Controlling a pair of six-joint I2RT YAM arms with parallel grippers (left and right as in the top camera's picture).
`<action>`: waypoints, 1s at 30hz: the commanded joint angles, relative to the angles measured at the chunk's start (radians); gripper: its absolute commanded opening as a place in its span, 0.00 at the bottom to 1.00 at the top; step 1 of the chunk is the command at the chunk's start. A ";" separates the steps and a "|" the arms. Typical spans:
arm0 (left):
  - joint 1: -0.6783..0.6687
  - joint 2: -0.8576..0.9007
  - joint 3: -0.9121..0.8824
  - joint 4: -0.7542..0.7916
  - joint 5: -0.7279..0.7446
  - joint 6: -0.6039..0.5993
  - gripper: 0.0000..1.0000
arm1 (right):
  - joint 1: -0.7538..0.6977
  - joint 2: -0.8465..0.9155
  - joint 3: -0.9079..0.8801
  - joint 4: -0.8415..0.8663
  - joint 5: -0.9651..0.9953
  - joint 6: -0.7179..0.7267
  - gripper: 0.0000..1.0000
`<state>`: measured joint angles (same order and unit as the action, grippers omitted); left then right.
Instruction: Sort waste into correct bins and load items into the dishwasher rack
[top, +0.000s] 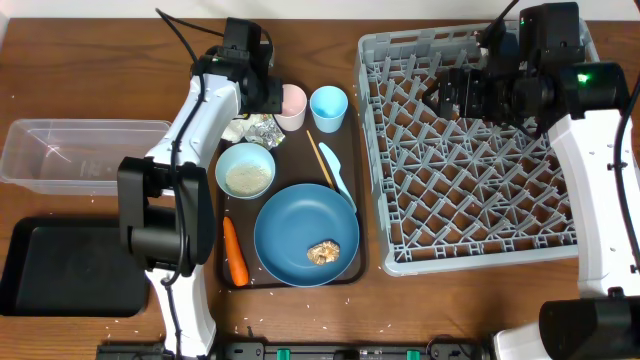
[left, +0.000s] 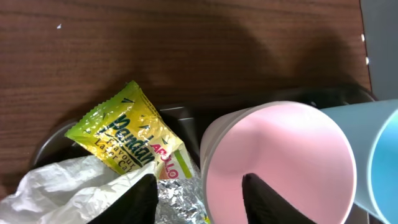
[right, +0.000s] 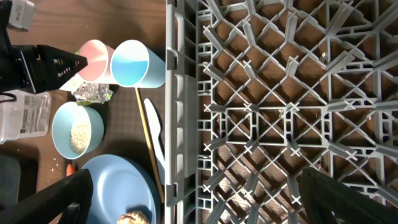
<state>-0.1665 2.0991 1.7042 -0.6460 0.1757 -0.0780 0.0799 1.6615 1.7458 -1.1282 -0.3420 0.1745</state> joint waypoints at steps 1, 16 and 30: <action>0.003 0.021 -0.012 0.004 -0.013 -0.006 0.44 | 0.019 -0.012 0.019 0.002 0.006 -0.011 0.99; -0.003 0.056 -0.011 0.002 -0.009 -0.032 0.19 | 0.019 -0.011 0.019 -0.003 0.006 -0.011 0.99; -0.002 -0.179 -0.010 -0.111 0.001 -0.032 0.06 | 0.019 -0.012 0.019 -0.005 0.025 -0.011 0.99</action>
<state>-0.1669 2.0331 1.6928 -0.7307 0.1761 -0.1047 0.0799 1.6611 1.7458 -1.1328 -0.3241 0.1745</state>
